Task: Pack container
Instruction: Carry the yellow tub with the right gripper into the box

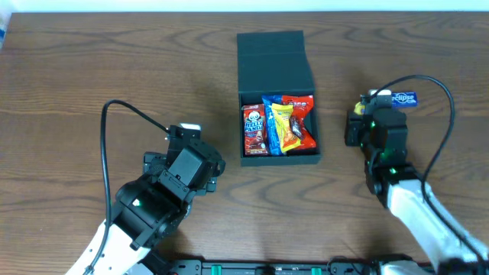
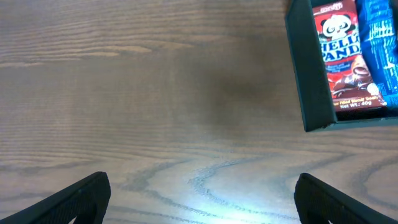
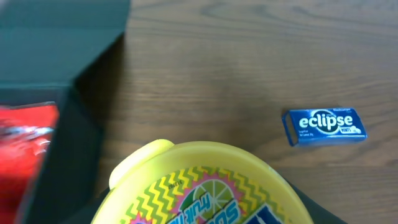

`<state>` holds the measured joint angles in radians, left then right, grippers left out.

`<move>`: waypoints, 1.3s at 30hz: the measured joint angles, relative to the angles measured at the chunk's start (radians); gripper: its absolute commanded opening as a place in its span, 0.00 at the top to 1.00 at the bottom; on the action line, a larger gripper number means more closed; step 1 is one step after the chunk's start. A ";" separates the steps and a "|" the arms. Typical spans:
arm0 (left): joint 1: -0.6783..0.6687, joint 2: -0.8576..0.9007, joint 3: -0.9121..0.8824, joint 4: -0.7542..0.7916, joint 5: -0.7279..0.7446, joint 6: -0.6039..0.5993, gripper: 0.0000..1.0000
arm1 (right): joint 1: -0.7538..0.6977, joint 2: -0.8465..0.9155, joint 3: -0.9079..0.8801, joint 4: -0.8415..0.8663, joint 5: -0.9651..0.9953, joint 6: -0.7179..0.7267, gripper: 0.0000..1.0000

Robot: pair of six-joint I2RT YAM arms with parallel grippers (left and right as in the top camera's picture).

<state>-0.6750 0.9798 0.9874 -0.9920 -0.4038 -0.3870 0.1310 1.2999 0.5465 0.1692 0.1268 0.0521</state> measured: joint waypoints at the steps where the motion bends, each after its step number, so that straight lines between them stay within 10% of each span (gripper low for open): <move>1: 0.000 0.000 0.000 0.000 0.000 0.000 0.05 | 0.009 -0.033 0.000 -0.031 -0.002 0.005 0.99; 13: 0.000 0.000 0.000 0.001 0.001 0.000 0.05 | 0.170 -0.229 0.288 -0.826 -0.103 0.196 0.99; 39: 0.000 0.000 0.000 0.001 0.001 0.003 0.04 | 0.258 0.279 0.690 -1.122 -0.523 0.346 0.99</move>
<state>-0.6750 0.9798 0.9874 -0.9909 -0.4030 -0.3843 0.3893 1.5787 1.2366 -0.9524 -0.3958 0.3981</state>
